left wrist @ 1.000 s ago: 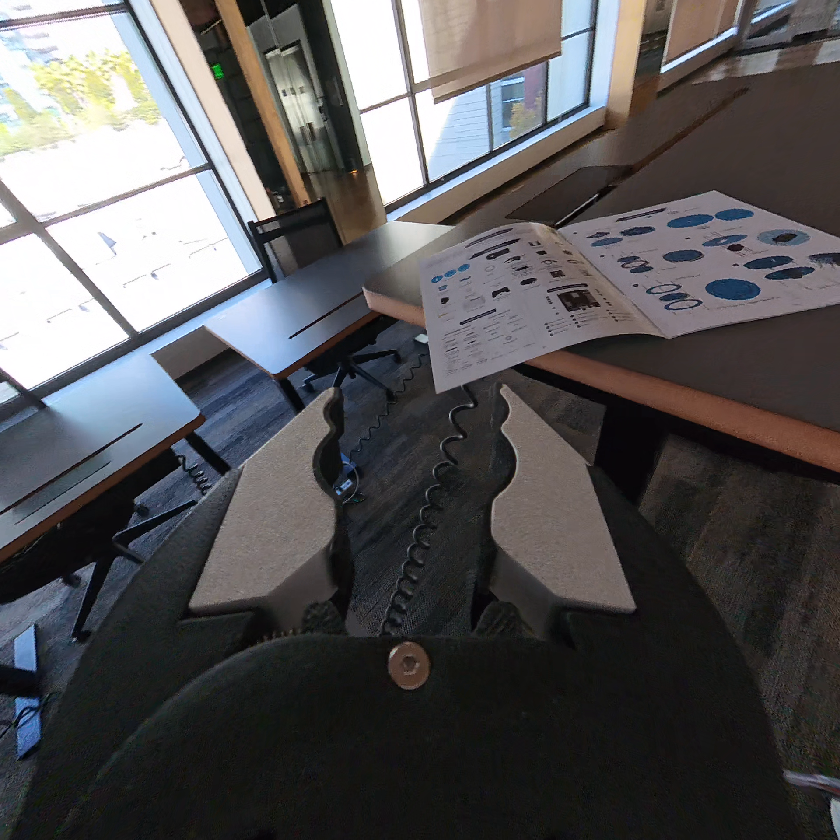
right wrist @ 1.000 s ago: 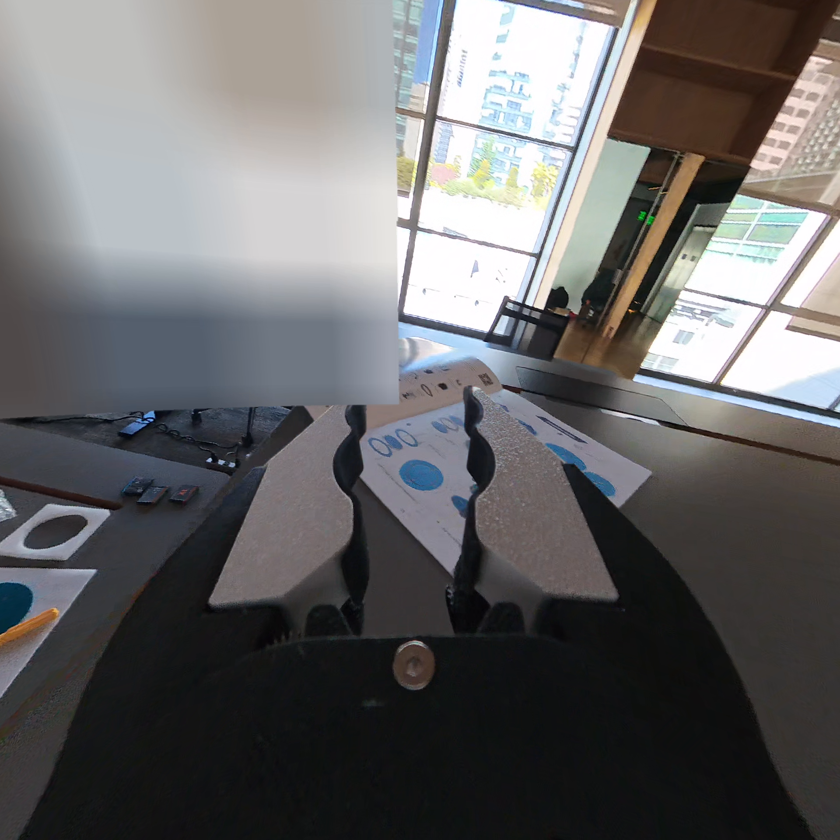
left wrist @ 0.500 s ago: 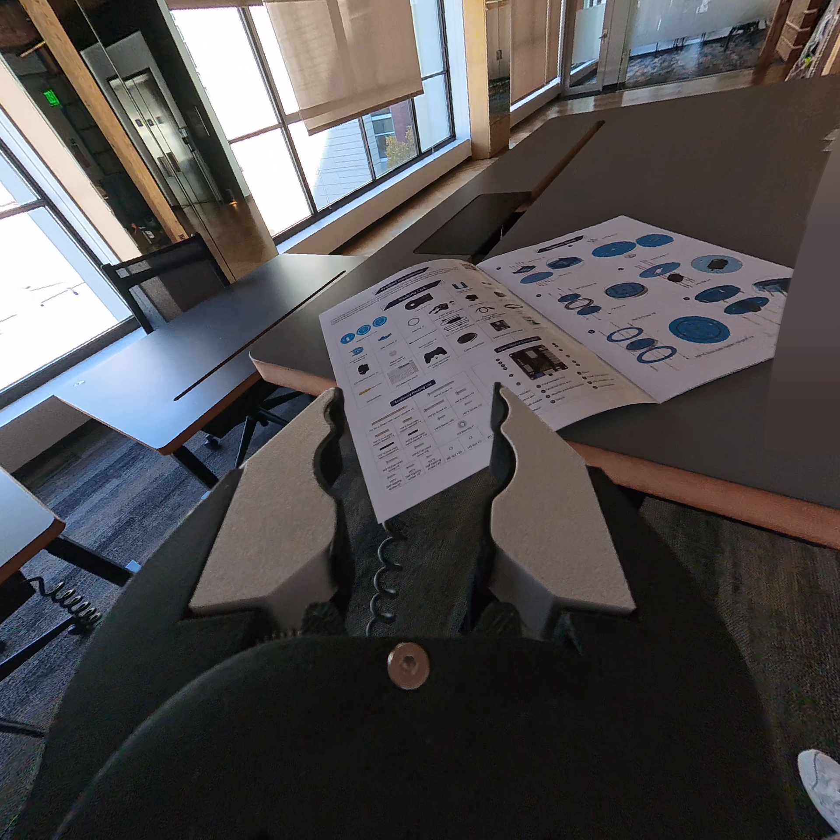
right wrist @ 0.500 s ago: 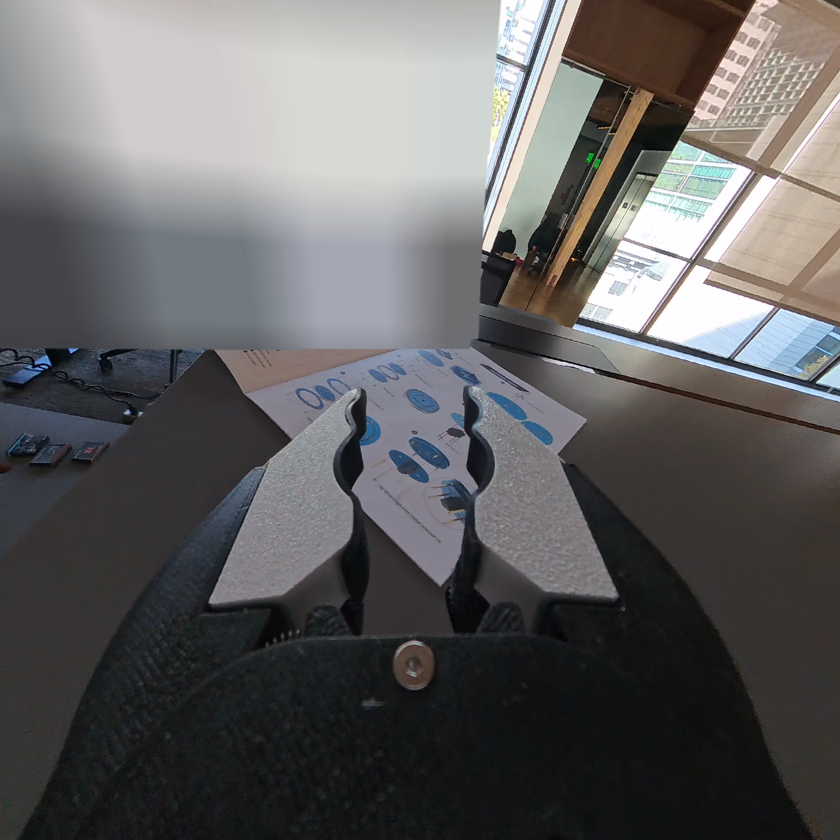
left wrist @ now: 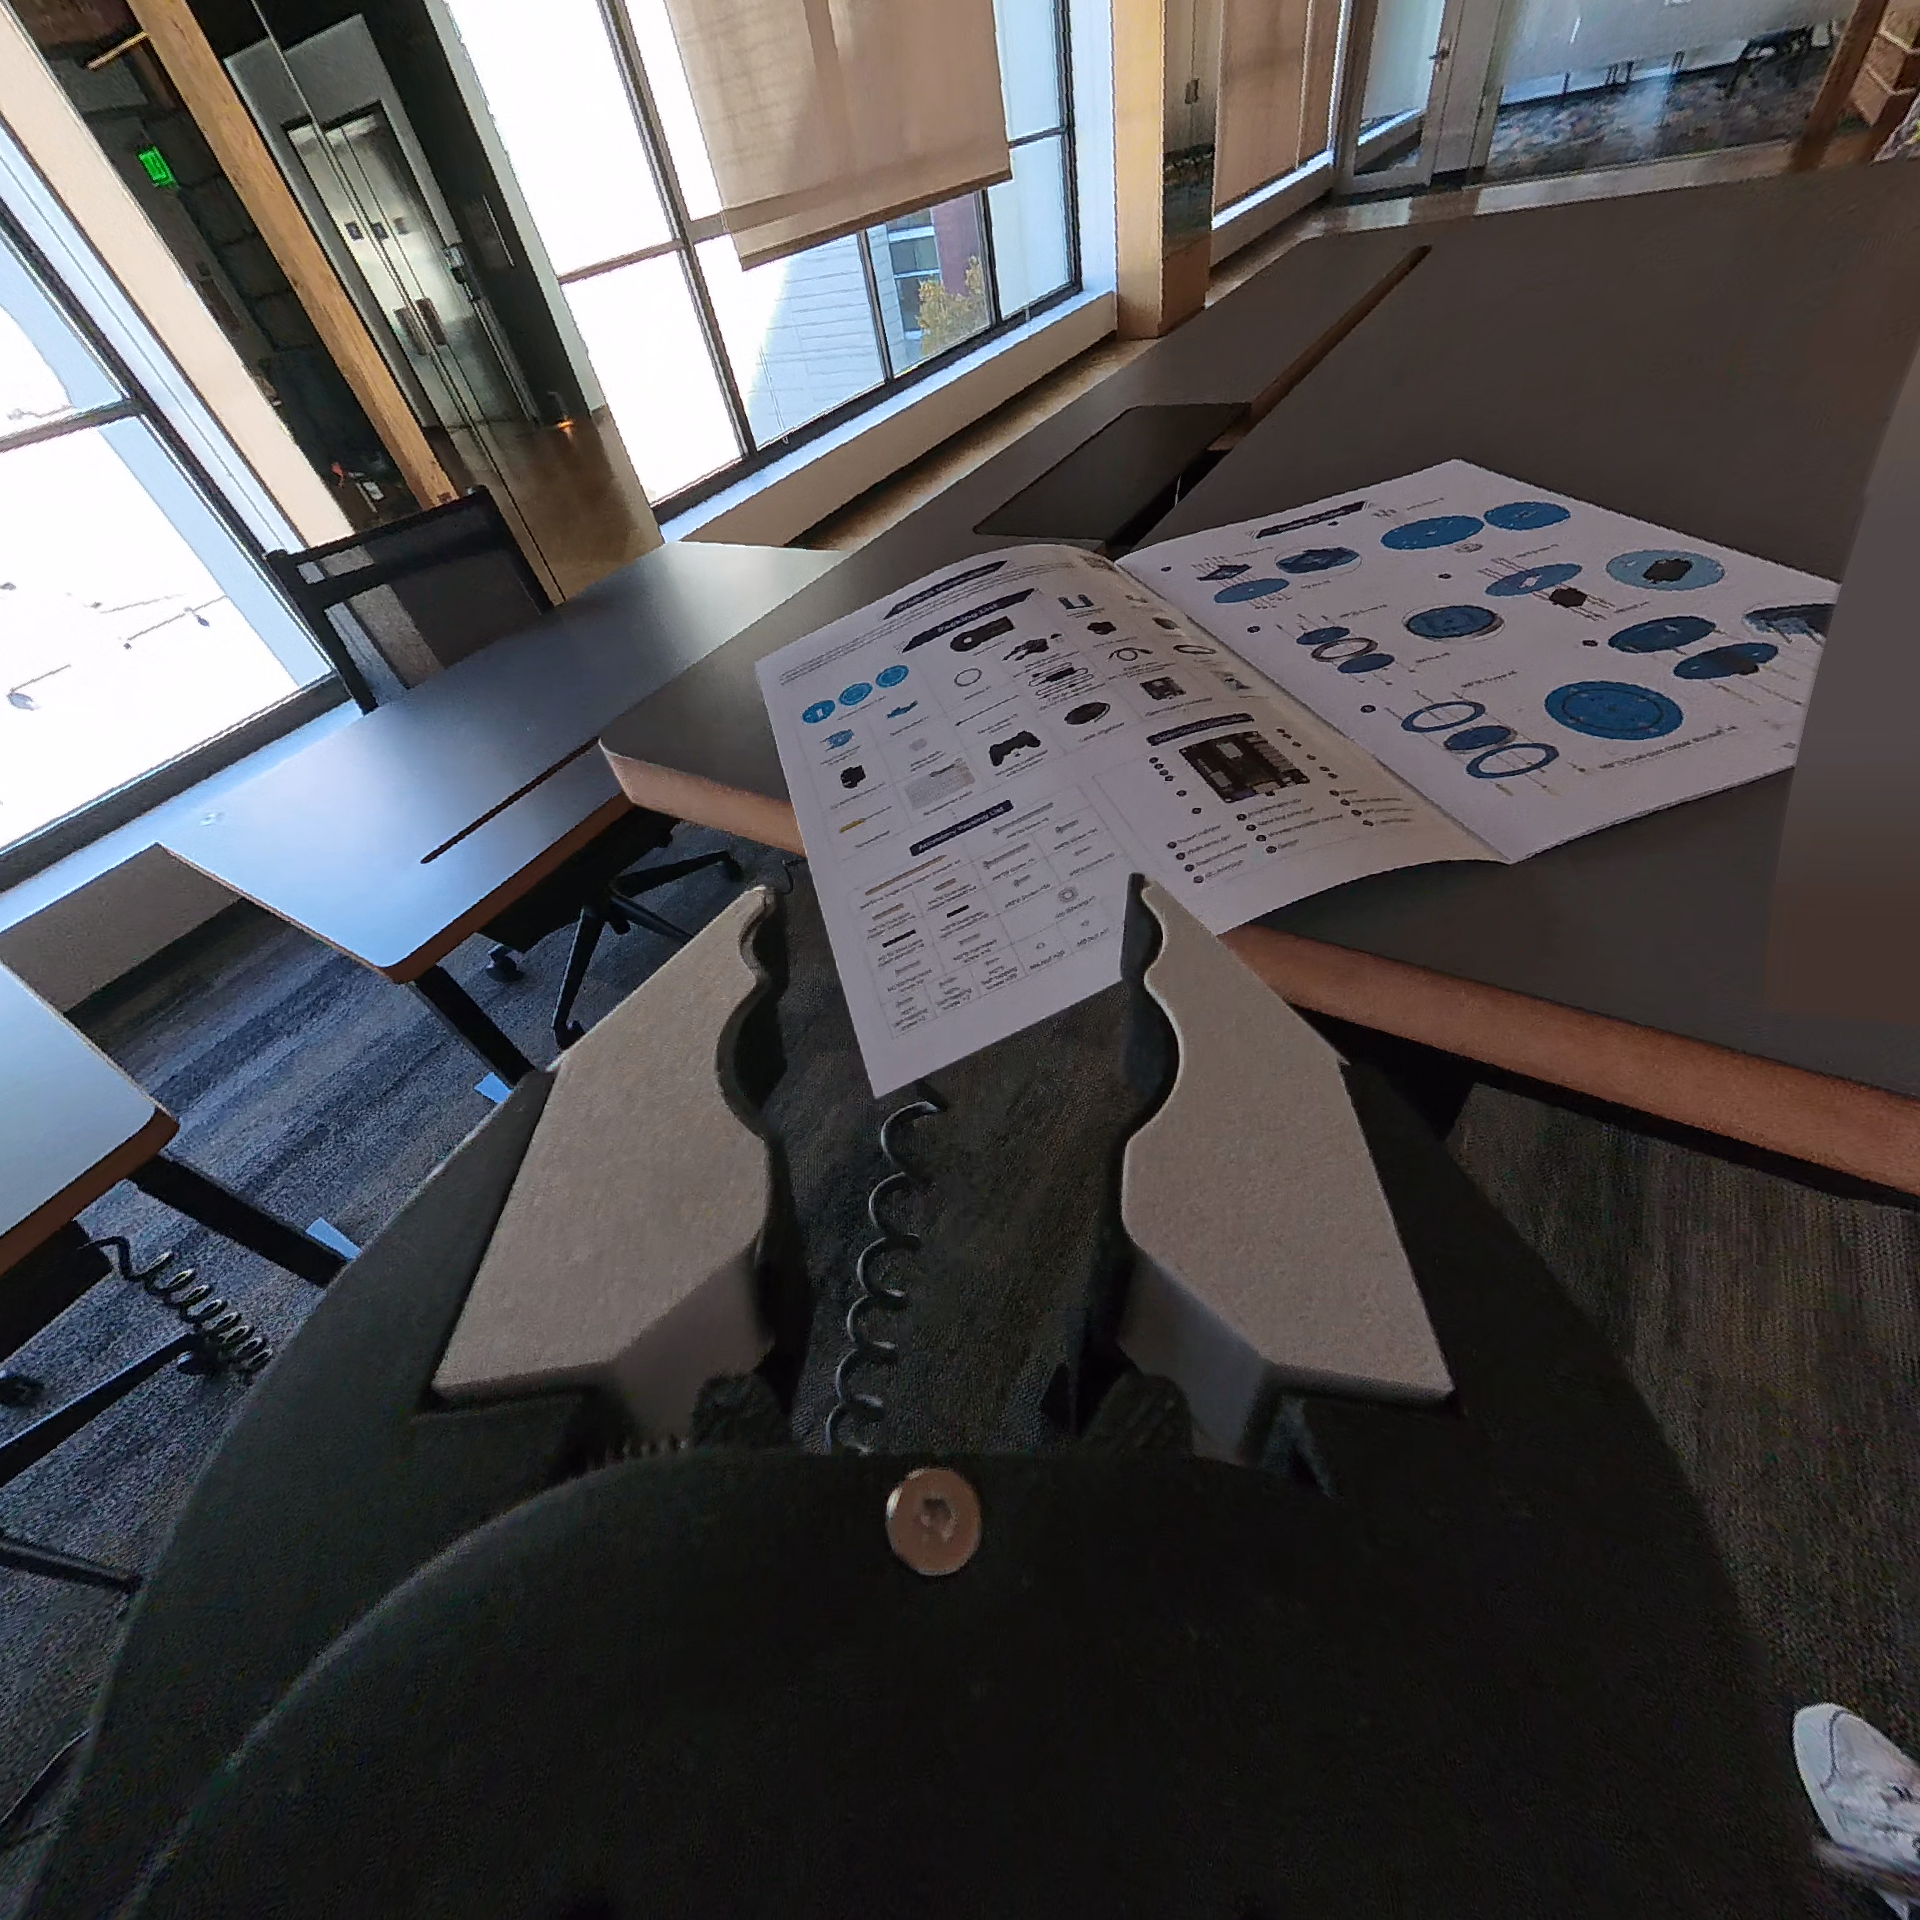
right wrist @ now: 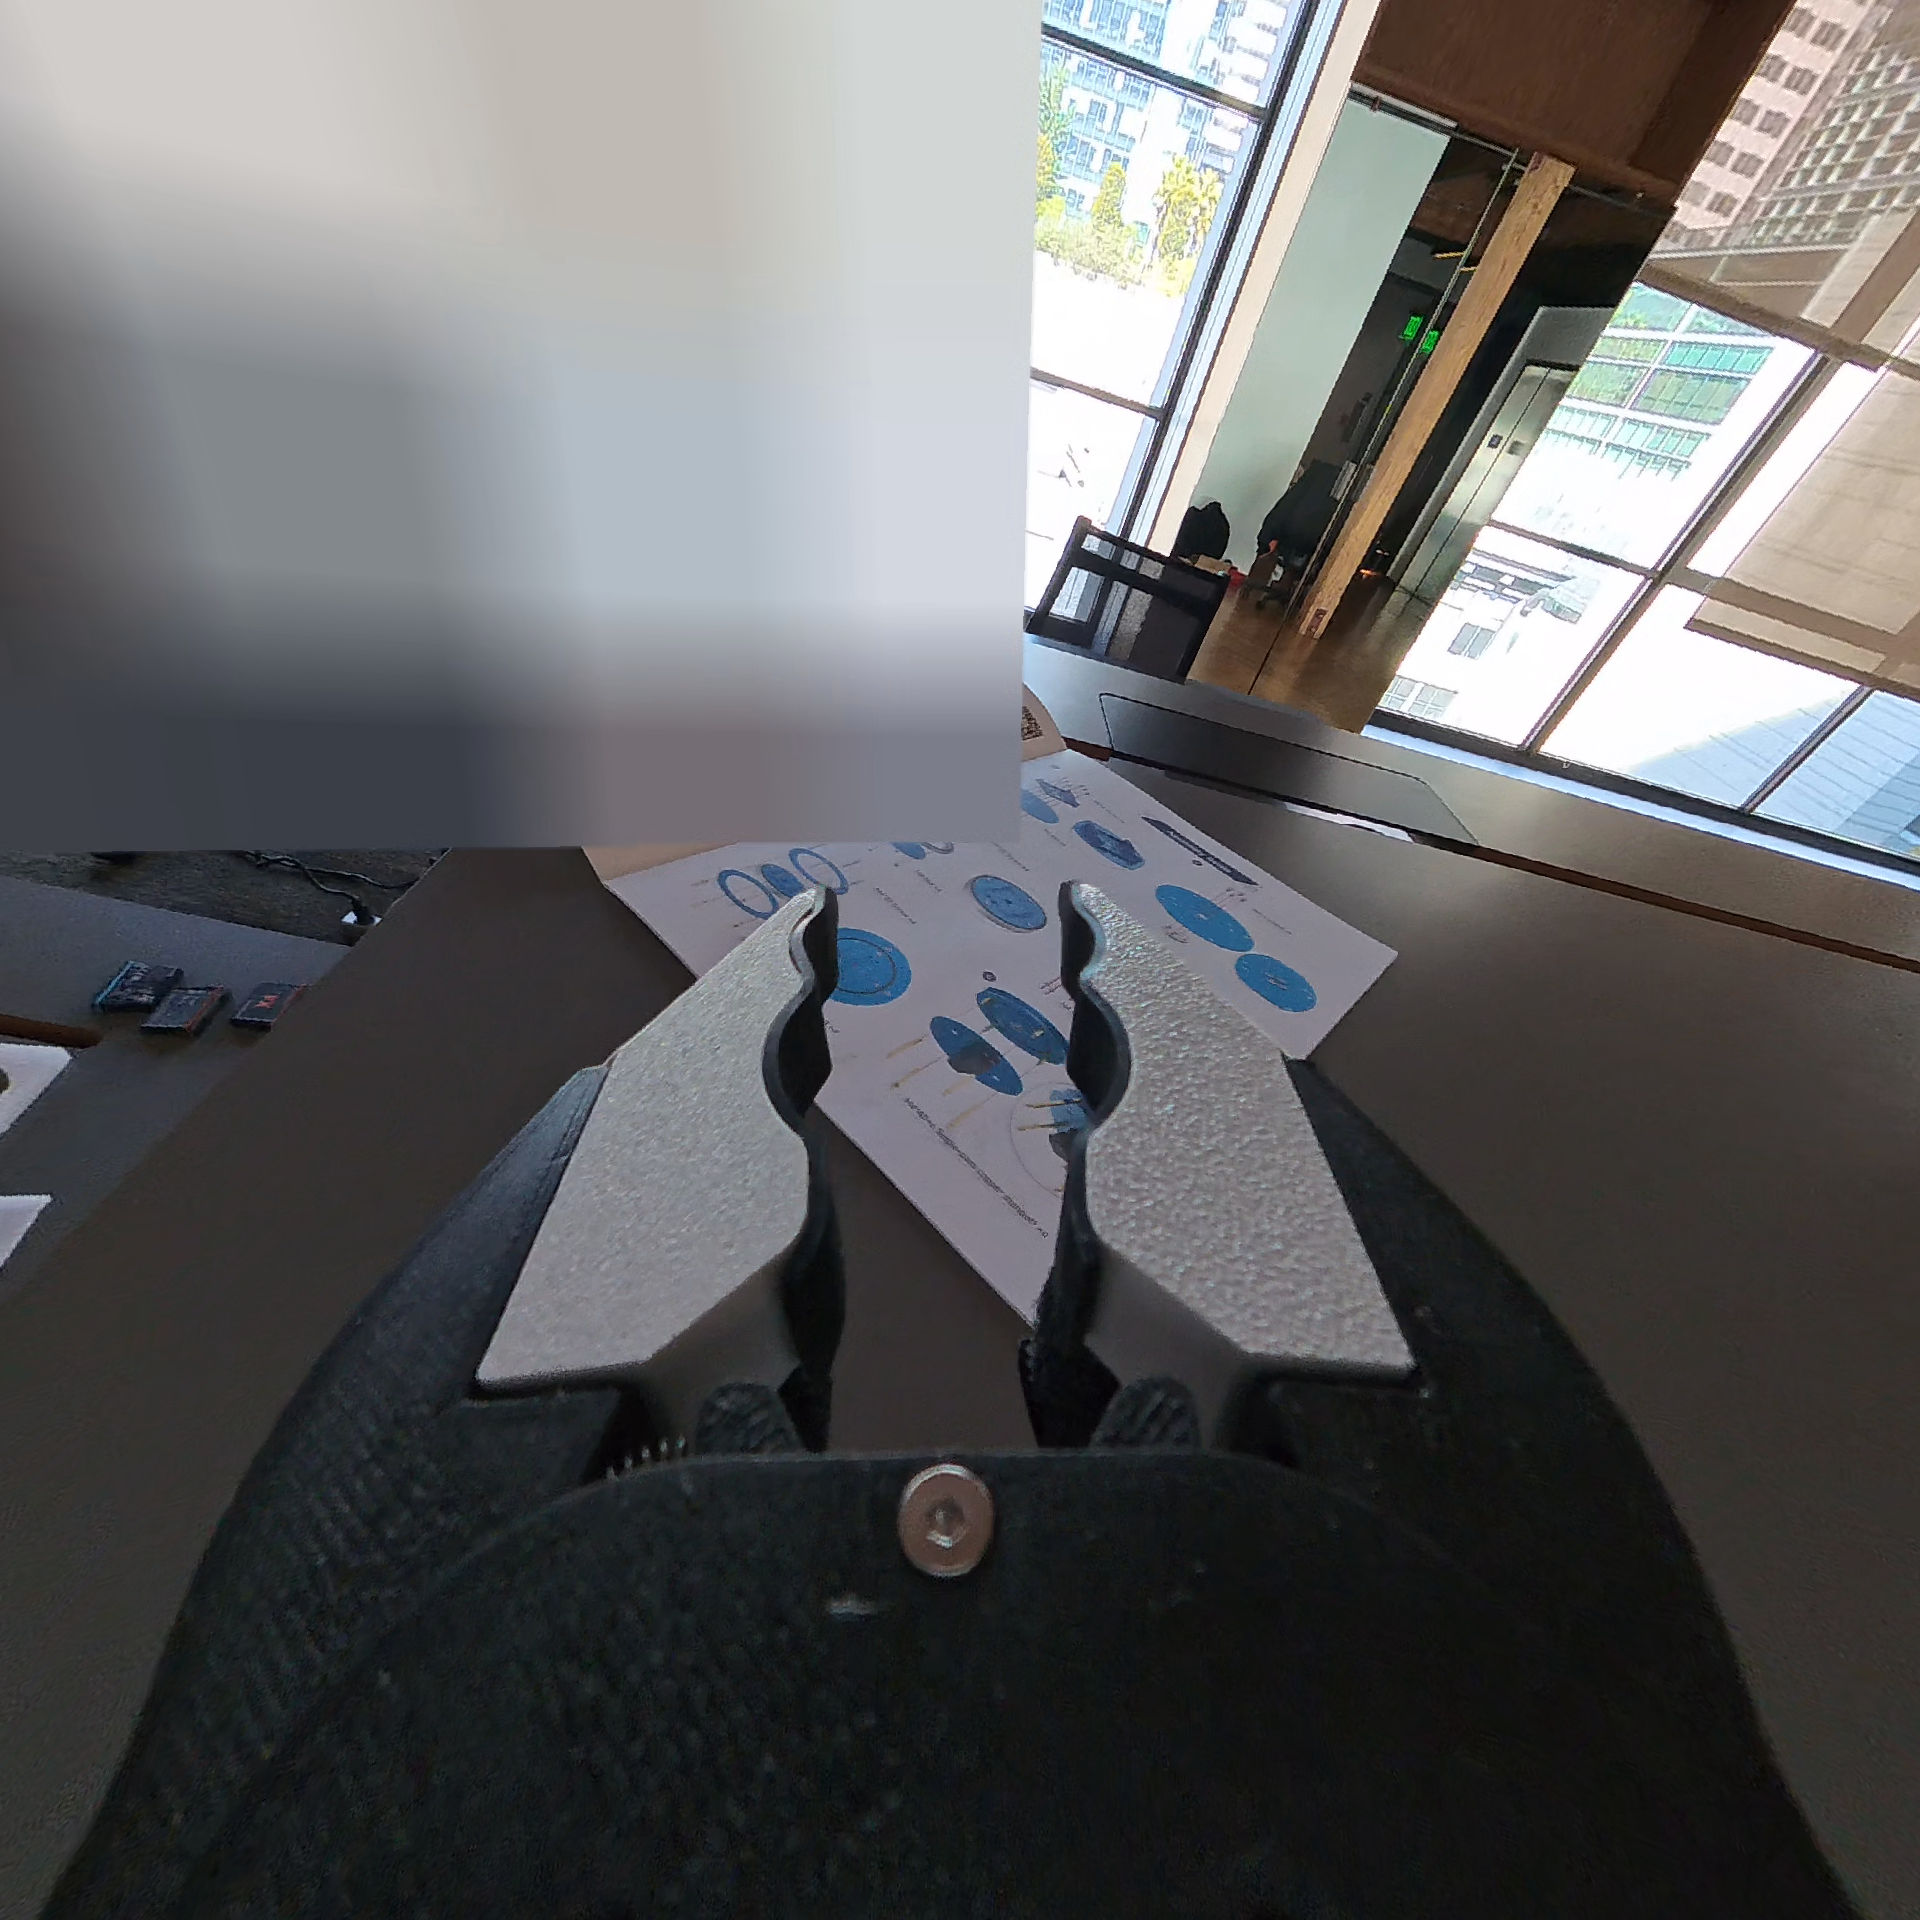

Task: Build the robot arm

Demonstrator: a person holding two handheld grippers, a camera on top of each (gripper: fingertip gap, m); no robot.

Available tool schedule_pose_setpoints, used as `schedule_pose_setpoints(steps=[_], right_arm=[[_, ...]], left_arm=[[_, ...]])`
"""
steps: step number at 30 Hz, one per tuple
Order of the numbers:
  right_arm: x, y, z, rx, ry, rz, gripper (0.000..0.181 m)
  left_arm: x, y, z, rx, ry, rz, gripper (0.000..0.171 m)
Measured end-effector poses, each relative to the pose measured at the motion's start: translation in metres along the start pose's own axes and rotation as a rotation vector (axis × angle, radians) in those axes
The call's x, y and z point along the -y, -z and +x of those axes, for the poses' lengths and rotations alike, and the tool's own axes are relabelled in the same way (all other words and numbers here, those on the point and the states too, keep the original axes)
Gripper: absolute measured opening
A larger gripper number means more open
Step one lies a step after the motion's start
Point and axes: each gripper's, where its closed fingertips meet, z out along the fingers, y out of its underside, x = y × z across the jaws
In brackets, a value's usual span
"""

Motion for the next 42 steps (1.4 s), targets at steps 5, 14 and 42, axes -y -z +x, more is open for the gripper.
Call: schedule_pose_setpoints(steps=[5, 14, 42], right_arm=[[-0.002, -0.002, -0.004, 0.010, 0.013, -0.012, 0.042], [-0.004, -0.004, -0.008, 0.022, 0.019, -0.019, 0.042], [0.011, -0.002, -0.040, 0.133, -0.004, 0.057, 0.042]], left_arm=[[-0.002, 0.015, -0.007, 0.032, 0.005, 0.002, 0.064], [-0.008, 0.027, -0.011, 0.052, 0.012, -0.008, 0.063], [-0.075, 0.187, -0.054, 0.443, 0.156, -0.134, 0.063]])
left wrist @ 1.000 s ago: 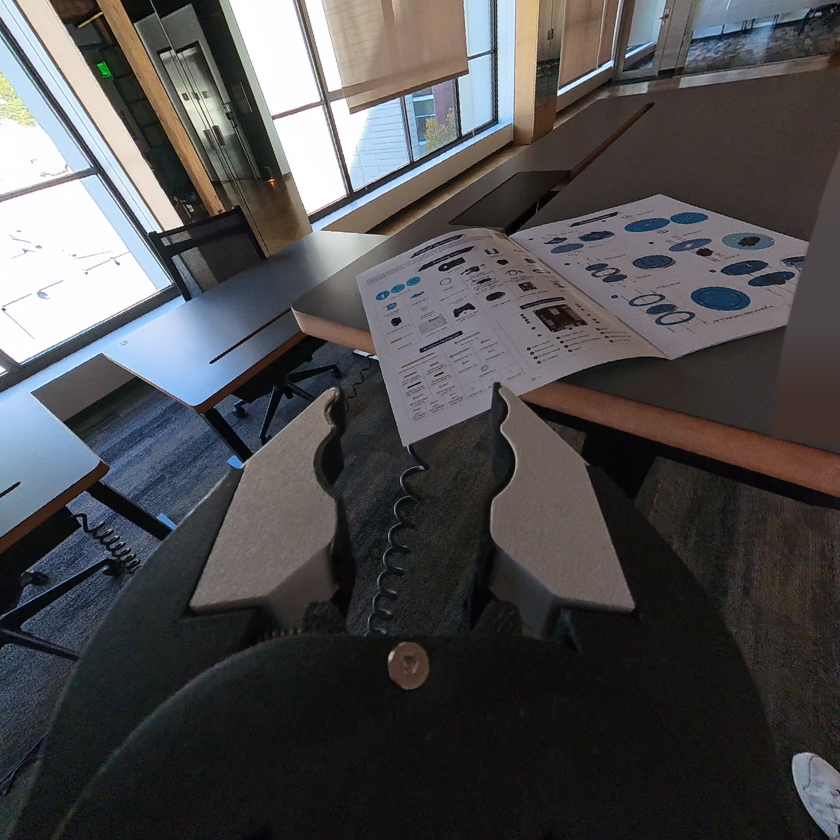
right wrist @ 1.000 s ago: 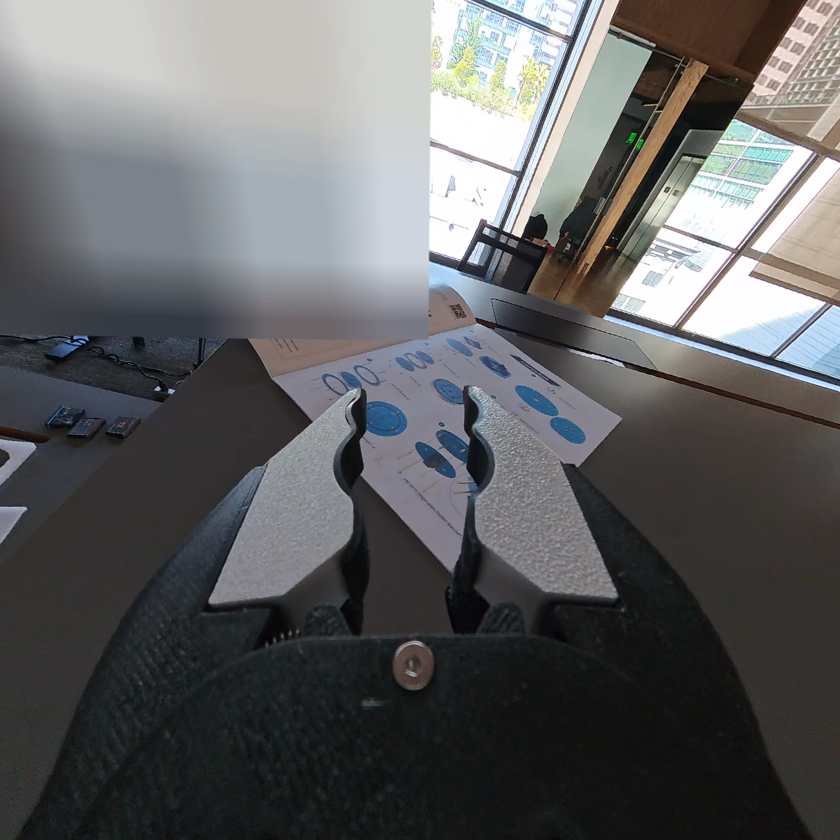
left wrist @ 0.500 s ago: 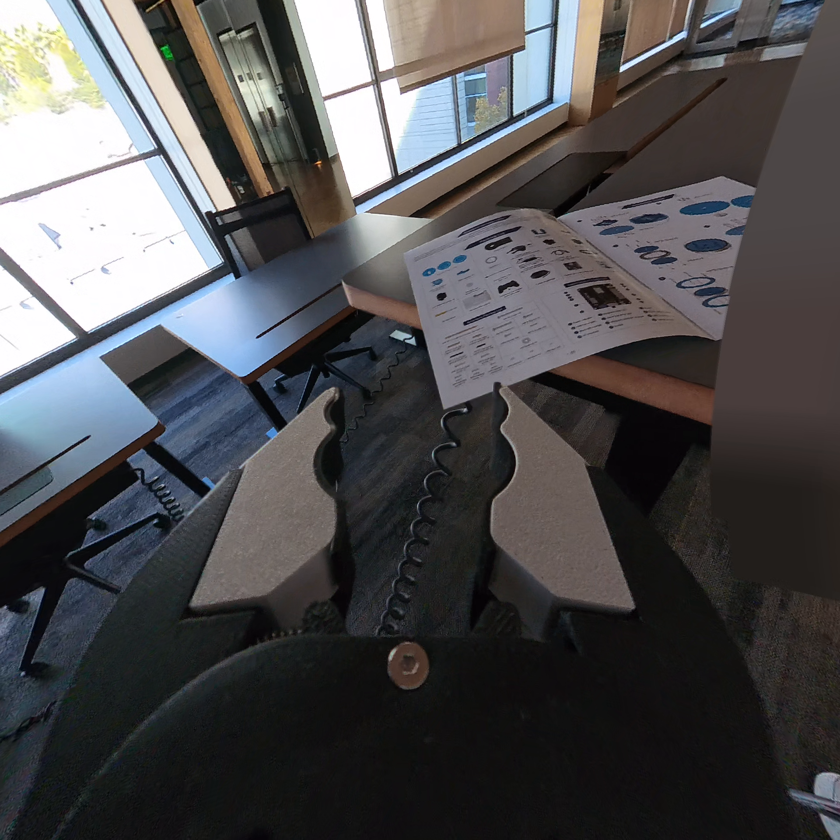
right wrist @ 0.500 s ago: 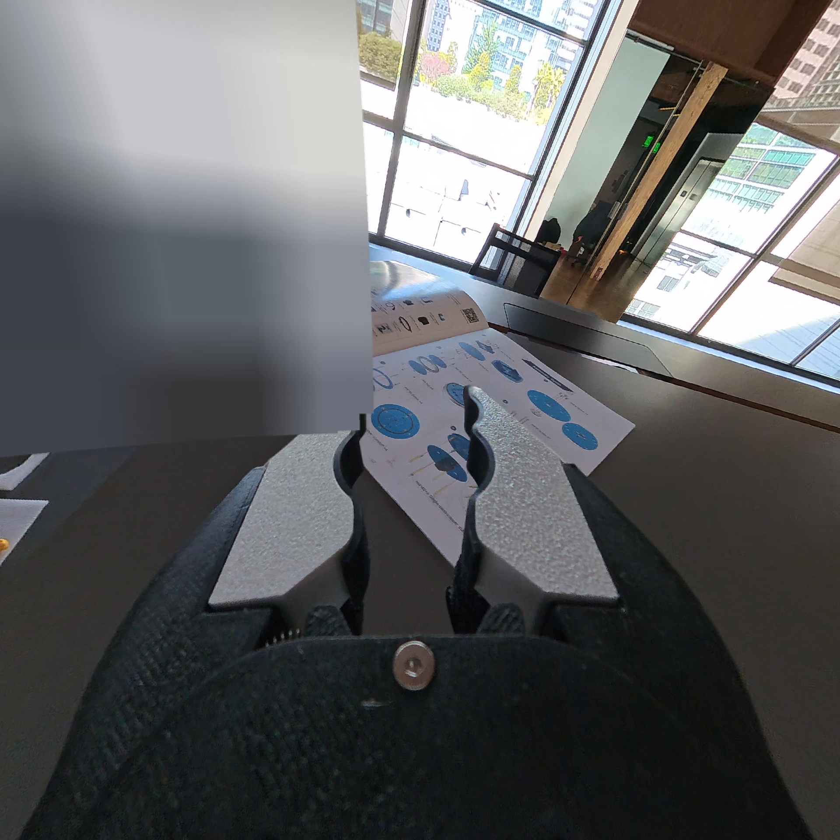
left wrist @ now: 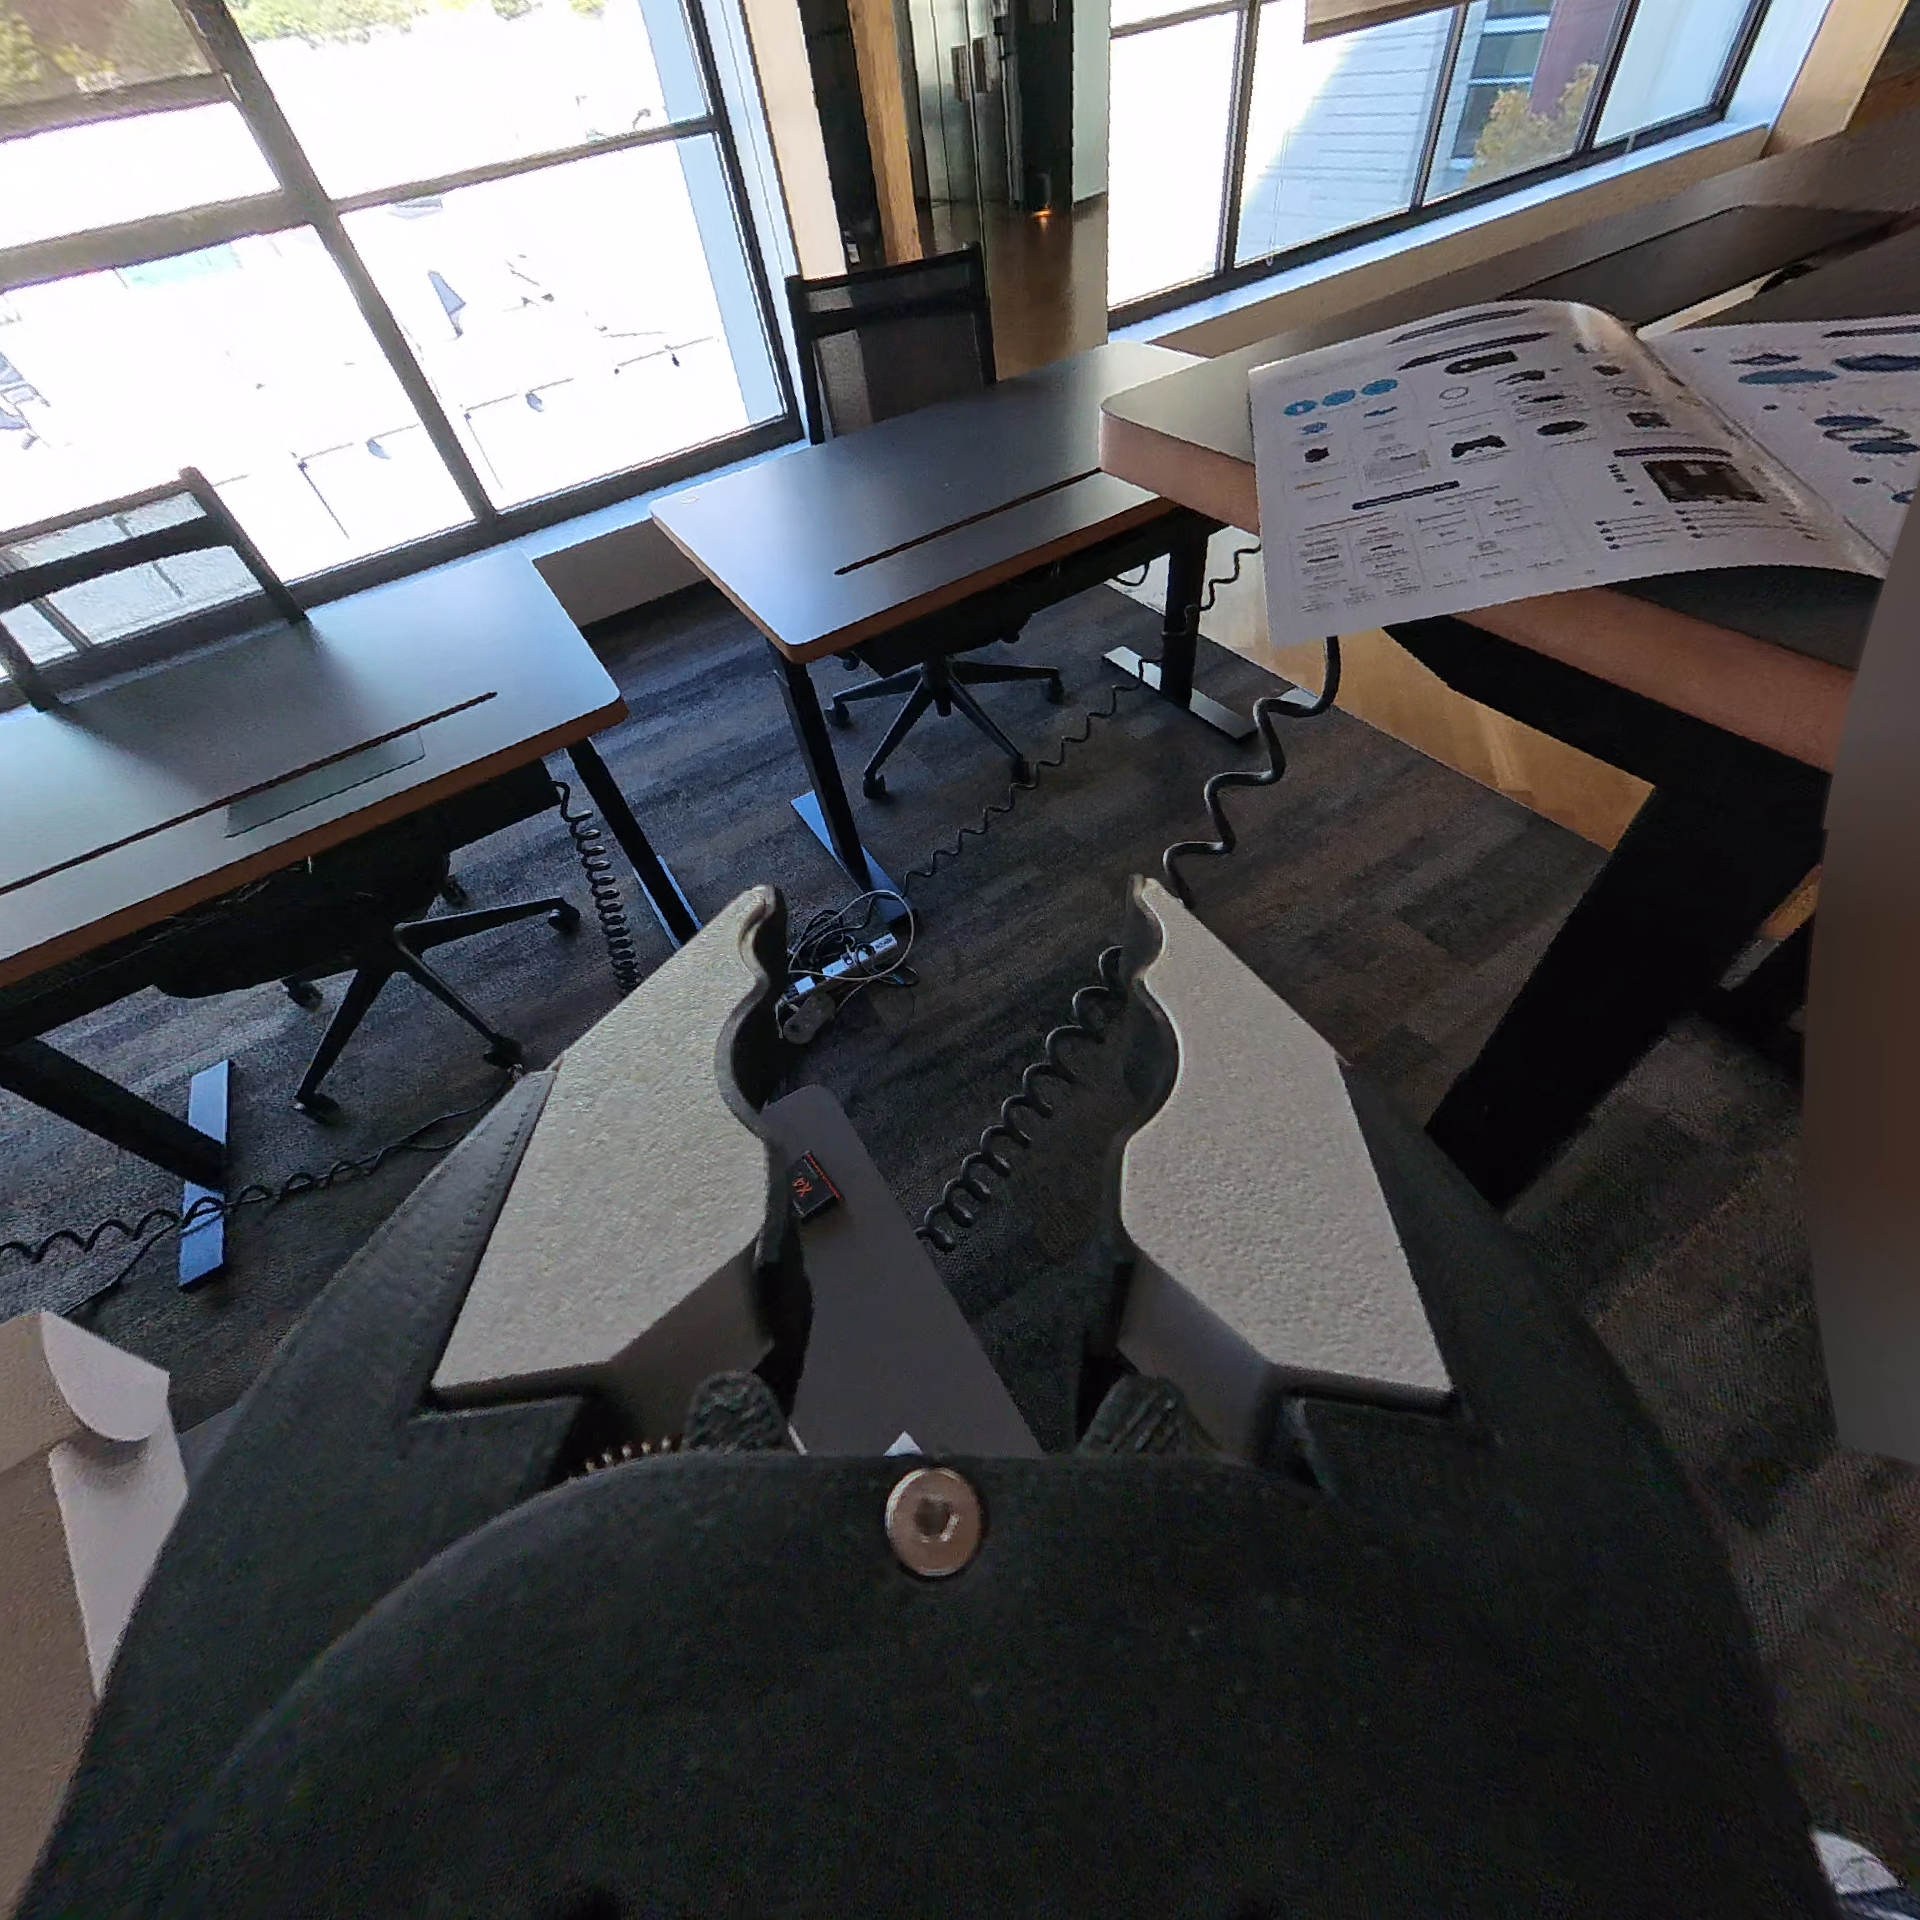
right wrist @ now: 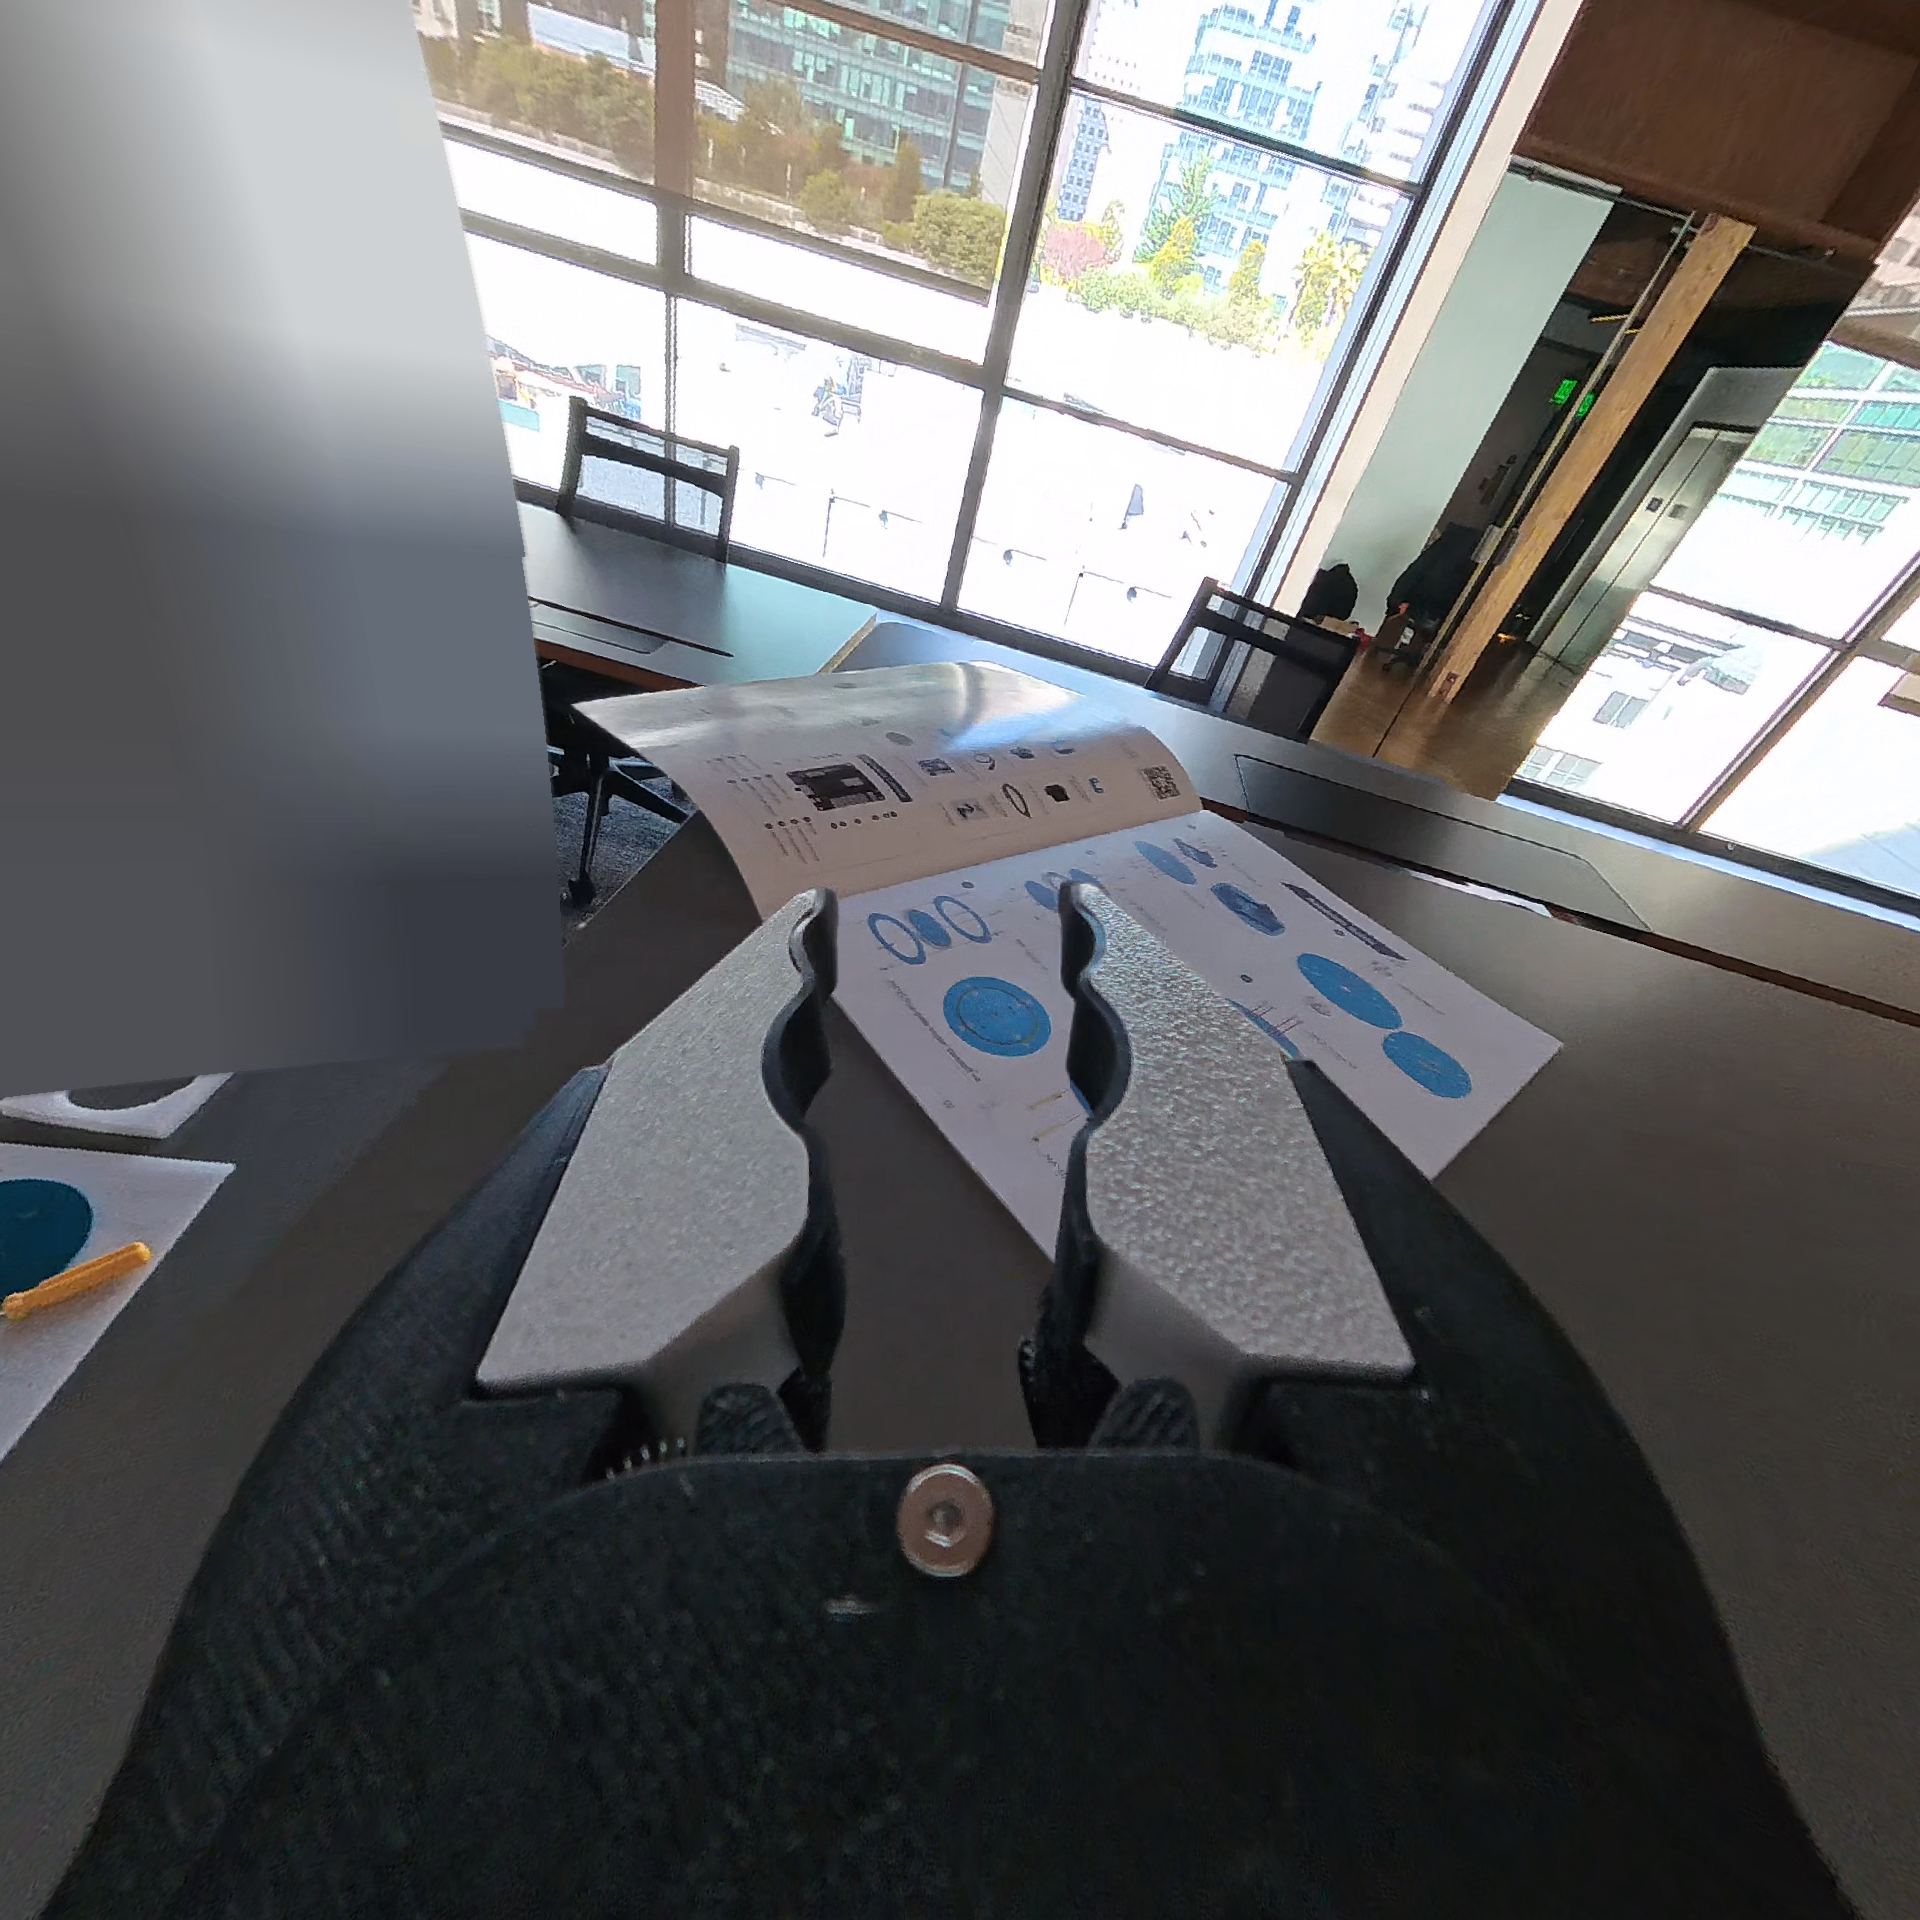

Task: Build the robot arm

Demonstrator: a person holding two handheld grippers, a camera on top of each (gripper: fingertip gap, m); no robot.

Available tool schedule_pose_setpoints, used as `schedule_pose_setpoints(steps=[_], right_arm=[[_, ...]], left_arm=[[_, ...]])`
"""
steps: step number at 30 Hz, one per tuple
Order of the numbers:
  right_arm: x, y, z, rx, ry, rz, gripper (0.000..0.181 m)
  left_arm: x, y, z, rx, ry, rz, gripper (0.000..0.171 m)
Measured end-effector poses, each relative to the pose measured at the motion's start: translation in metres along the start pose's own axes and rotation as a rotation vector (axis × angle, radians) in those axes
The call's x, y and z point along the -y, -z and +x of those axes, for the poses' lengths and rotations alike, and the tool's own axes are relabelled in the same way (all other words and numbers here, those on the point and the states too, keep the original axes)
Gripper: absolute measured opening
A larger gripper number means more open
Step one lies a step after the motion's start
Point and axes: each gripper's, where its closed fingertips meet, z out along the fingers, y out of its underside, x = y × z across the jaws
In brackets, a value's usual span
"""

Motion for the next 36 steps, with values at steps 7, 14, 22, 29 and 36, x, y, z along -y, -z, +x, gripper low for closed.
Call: schedule_pose_setpoints(steps=[7, 14, 22, 29, 36], right_arm=[[0.010, 0.008, -0.001, -0.048, 0.052, 0.038, 0.042], [0.014, 0.017, 0.009, -0.100, 0.054, 0.059, 0.042], [0.011, 0.018, 0.015, -0.127, 0.063, 0.041, 0.042], [0.004, 0.011, 0.012, -0.110, 0.069, 0.001, 0.042], [0.001, 0.010, 0.012, -0.105, 0.076, -0.014, 0.042]], left_arm=[[0.013, 0.010, 0.005, -0.016, -0.020, 0.038, 0.063], [0.043, -0.007, 0.021, -0.076, -0.065, 0.098, 0.063], [0.047, -0.019, 0.026, -0.102, -0.095, 0.094, 0.063], [0.045, -0.022, 0.019, -0.098, -0.081, 0.098, 0.063], [0.043, -0.026, 0.021, -0.108, -0.078, 0.096, 0.063]])
